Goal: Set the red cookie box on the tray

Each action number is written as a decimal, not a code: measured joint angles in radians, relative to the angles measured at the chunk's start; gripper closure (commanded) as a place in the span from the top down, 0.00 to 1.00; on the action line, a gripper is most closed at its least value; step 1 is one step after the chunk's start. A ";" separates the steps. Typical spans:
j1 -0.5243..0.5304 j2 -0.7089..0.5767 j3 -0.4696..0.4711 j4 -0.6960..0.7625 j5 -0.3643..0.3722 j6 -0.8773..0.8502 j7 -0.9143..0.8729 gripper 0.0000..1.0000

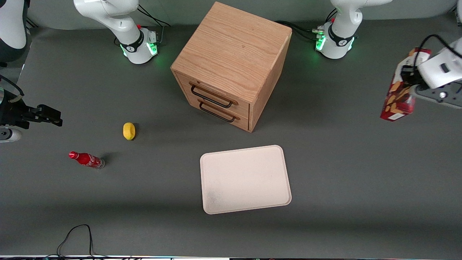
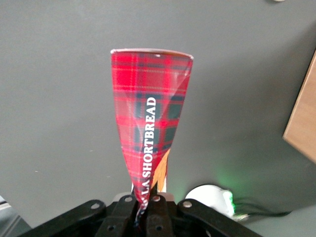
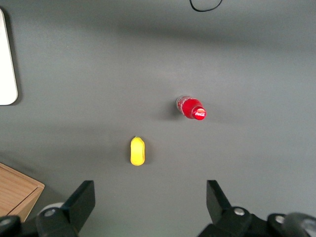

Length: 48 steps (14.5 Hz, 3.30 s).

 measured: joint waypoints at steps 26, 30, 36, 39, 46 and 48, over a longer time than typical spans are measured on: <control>-0.285 0.957 -0.196 0.609 0.106 0.547 -0.913 0.00; -0.290 0.971 -0.194 0.610 0.106 0.572 -0.919 0.00; -0.290 0.984 -0.194 0.610 0.106 0.581 -0.932 0.00; -0.290 0.986 -0.194 0.610 0.106 0.581 -0.936 1.00; -0.290 0.986 -0.194 0.613 0.106 0.581 -0.947 1.00; -0.290 0.986 -0.194 0.613 0.106 0.581 -0.948 1.00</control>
